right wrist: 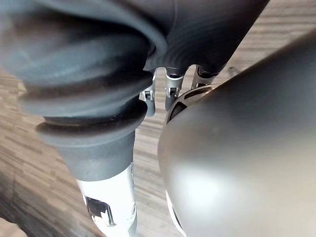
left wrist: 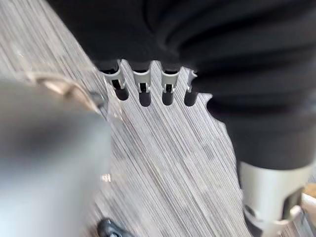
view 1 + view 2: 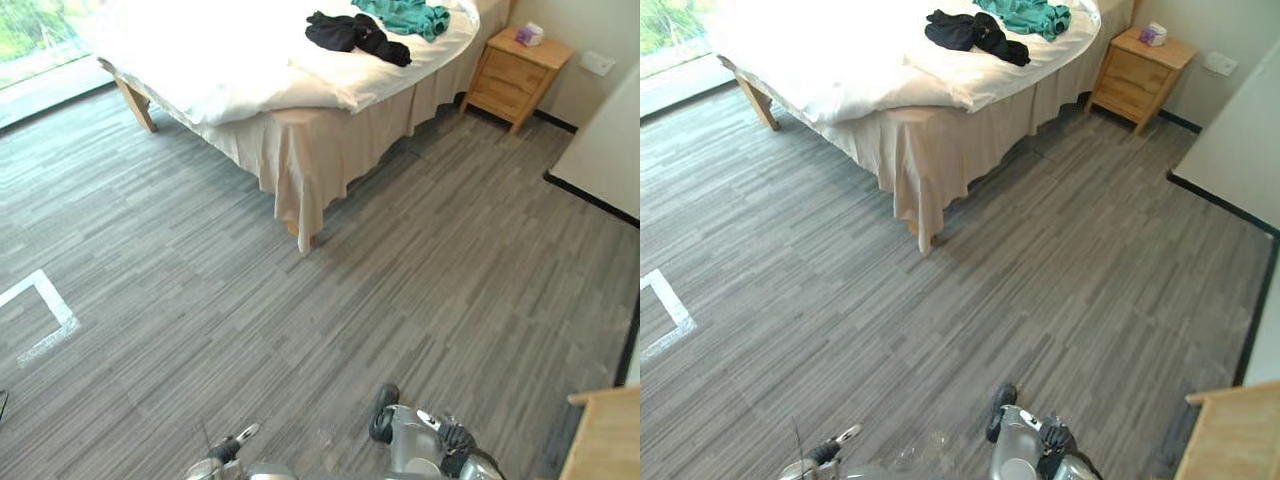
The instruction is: Tidy the bed and pick cloth on bed and put in laundry
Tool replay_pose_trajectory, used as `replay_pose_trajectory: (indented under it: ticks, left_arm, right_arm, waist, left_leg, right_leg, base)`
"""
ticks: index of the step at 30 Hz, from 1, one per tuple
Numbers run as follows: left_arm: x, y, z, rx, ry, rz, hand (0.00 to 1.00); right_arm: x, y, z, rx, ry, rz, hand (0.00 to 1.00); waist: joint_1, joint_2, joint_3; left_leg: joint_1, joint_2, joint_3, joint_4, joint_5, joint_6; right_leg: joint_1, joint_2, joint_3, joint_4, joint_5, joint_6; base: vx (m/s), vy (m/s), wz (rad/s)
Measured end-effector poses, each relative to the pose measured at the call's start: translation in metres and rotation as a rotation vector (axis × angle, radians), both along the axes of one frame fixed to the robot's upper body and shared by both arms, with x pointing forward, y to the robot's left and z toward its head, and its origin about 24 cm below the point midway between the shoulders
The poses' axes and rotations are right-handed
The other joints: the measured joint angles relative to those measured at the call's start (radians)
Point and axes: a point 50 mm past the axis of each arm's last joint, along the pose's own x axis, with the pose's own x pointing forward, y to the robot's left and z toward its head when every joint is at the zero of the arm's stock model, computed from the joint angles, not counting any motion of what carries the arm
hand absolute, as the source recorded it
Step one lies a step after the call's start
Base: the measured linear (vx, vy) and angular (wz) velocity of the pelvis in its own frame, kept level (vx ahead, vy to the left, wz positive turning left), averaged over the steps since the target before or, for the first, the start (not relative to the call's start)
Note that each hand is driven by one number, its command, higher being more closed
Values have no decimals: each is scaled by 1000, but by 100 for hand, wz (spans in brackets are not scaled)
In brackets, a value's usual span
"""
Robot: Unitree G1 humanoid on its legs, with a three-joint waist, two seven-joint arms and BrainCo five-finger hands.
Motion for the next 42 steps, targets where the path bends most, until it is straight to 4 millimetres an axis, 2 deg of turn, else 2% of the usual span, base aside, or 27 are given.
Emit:
replay_pose_trajectory:
  ticks: [1,2,4,5,8,9,10,12,13,14,15,16,18,19,21,22,24,26,27,29,30,31,33,34,36,38,42]
  left_arm:
    - [3,-4,1,-13,-20,14,0]
    - [7,-5,3,-12,-50,19,0]
    - [13,-1,7,-2,-107,24,0]
    - [17,-1,9,-6,-142,30,0]
    - [14,-2,9,0,-157,42,0]
    - [10,1,9,-6,-161,88,0]
    - [8,1,8,-7,-160,94,0]
    - [0,-2,6,-24,-145,132,0]
    - [0,6,6,-8,-149,146,0]
    - [3,14,8,16,-154,140,0]
    - [4,14,8,20,-153,123,0]
    - [3,14,8,23,-142,124,0]
    - [0,15,5,36,-83,93,0]
    - [-1,13,3,45,-54,48,0]
    - [-6,6,-1,36,-20,2,0]
    - [-8,2,-2,22,-7,-4,0]
    - [-6,-1,-2,13,-10,1,0]
    - [-5,-6,-2,-8,-25,41,0]
    - [-6,-5,-2,-11,-29,65,0]
    - [-16,1,-3,-6,-20,129,0]
    - [-18,3,-4,-2,-20,142,0]
    - [-24,10,-3,3,-24,202,0]
    - [-37,3,-7,-24,3,275,0]
    - [-39,8,-7,-21,-4,310,0]
    - [-41,8,-7,-30,-15,344,0]
    - [-41,2,-7,-54,-22,371,0]
    - [-42,13,-5,-65,-58,560,0]
  right_arm:
    - [0,-1,-1,-14,6,21,0]
    - [-1,1,-2,-16,20,39,0]
    - [0,7,-4,-16,30,95,0]
    - [6,10,-3,-22,13,131,0]
    - [25,19,3,-15,-34,184,0]
    - [34,27,7,-16,-78,229,0]
    - [35,28,8,-19,-85,236,0]
    - [34,33,9,-18,-107,281,0]
    - [24,38,4,6,-75,267,0]
    - [18,40,2,21,-61,253,0]
    - [19,34,2,13,-64,229,0]
    - [21,30,3,7,-63,216,0]
    - [21,24,0,8,-30,181,0]
    - [17,17,-3,9,0,133,0]
    - [5,12,-6,7,32,109,0]
    - [-3,11,-7,0,34,101,0]
    - [-7,6,-5,-15,2,61,0]
    - [-16,8,-7,9,4,2,0]
    - [-17,10,-7,13,8,3,0]
    - [-16,14,-8,13,17,59,0]
    - [-16,17,-8,15,19,74,0]
    - [-12,23,-9,28,25,113,0]
    - [-2,24,-8,27,38,170,0]
    - [8,32,-6,40,30,214,0]
    - [13,42,-7,73,46,229,0]
    - [14,47,-7,102,52,237,0]
    - [7,62,-10,161,72,214,0]
  waist:
    - [0,4,1]
    - [2,9,1]
    - [15,-12,7]
    - [34,-17,12]
    - [78,-16,23]
    - [84,-16,23]
    - [83,-14,22]
    - [81,12,0]
    - [80,-20,-15]
    - [64,-68,-35]
    - [59,-82,-45]
    - [58,-86,-47]
    - [50,-89,-47]
    - [34,-85,-44]
    - [4,-55,-45]
    - [3,-33,-53]
    - [-4,-30,-60]
    - [-10,-26,-71]
    - [-13,-30,-80]
    - [-4,-44,-106]
    - [4,-53,-112]
    - [14,-73,-123]
    - [32,-36,-141]
    - [37,-51,-132]
    - [46,-54,-130]
    - [46,-14,-138]
    - [50,-46,-153]
  left_leg:
    - [-80,-24,-95,181,-51,-70]
    - [-166,-65,-153,322,-111,-106]
    - [-289,-156,-177,394,-183,-85]
    - [-373,-210,-155,384,-213,-49]
    - [-467,-267,-18,207,-234,2]
    - [-491,-268,113,-14,-183,42]
    - [-493,-269,138,-53,-162,49]
    - [-523,-259,301,-245,-48,140]
    - [-522,-302,314,-232,18,325]
    - [-520,-351,318,-243,-18,328]
    - [-512,-407,295,-265,-44,344]
    - [-498,-430,287,-278,-52,340]
    - [-432,-503,216,-305,-86,318]
    - [-368,-542,146,-322,-106,301]
    - [-230,-582,26,-396,-106,298]
    - [-163,-591,-43,-432,-109,291]
    - [-99,-610,-158,-468,-112,285]
    - [-51,-618,-313,-487,-137,247]
    - [-36,-618,-357,-497,-139,243]
    - [3,-614,-466,-506,-148,227]
    - [8,-616,-466,-502,-156,212]
    - [14,-623,-468,-487,-178,175]
    - [-11,-596,-466,-403,-204,120]
    - [-55,-586,-409,-329,-249,108]
    - [-52,-534,-325,-409,-254,111]
    - [-81,-406,-168,-458,-142,58]
    - [-84,-406,-41,-468,-184,74]
  right_leg:
    - [79,43,17,-74,-2,-10]
    - [182,73,19,-160,-1,-14]
    - [315,93,32,-256,-1,-18]
    - [382,102,54,-304,-1,-17]
    - [489,88,128,-338,-6,-7]
    - [579,76,141,-384,-39,44]
    - [596,77,141,-393,-50,53]
    - [676,91,120,-419,-149,109]
    - [713,67,117,-406,-174,134]
    - [706,22,90,-378,-156,145]
    - [665,-12,89,-282,-115,142]
    - [644,-30,93,-220,-87,156]
    - [544,-83,134,95,30,250]
    - [466,-97,153,319,27,286]
    - [369,-105,128,479,-57,240]
    - [288,-97,123,487,-86,213]
    - [165,-91,171,406,-121,182]
    - [83,-64,290,187,-117,174]
    - [72,-47,356,108,-102,177]
    - [74,-9,460,-76,15,165]
    - [74,-4,453,-115,59,159]
    - [80,13,437,-201,164,146]
    - [131,18,405,-264,192,118]
    - [178,-9,396,-321,201,117]
    - [247,-37,356,-368,201,117]
    - [312,-28,268,-404,194,126]
    - [353,-75,156,-442,177,161]
  base:
    - [688,-261,-42]
    - [685,-229,-30]
    - [647,-186,-24]
    - [613,-160,-57]
    - [619,-46,-114]
    - [615,45,-92]
    - [734,109,-96]
    - [670,204,-32]
    - [774,244,46]
    - [945,297,84]
    - [625,208,88]
    - [885,374,74]
    - [693,314,89]
    - [605,211,158]
    - [625,167,178]
    - [508,34,180]
    - [437,-22,195]
    - [498,-109,215]
    - [453,-133,205]
    - [452,-166,170]
    - [448,-192,107]
    - [529,-228,60]
    - [443,-183,37]
    - [236,-114,34]
    - [241,-170,68]
    - [132,-93,92]
    - [51,-6,51]
